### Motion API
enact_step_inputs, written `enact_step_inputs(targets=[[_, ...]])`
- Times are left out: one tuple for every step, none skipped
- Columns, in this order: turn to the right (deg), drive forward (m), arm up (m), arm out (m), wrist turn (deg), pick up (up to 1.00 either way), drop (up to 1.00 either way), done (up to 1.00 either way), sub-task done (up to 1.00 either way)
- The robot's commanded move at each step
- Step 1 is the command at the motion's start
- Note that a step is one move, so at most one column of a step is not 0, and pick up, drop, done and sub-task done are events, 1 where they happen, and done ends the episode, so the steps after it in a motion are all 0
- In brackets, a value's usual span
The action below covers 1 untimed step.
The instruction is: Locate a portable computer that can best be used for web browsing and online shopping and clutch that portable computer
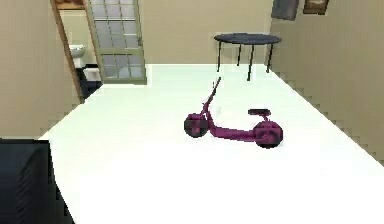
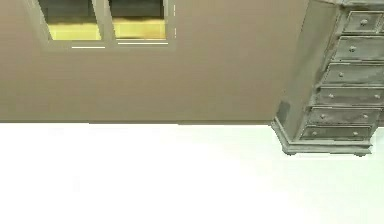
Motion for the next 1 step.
enact_step_inputs(targets=[[0.0, 1.00, 0.00, 0.00, 0.0, 0.00, 0.00, 0.00, 0.00]])
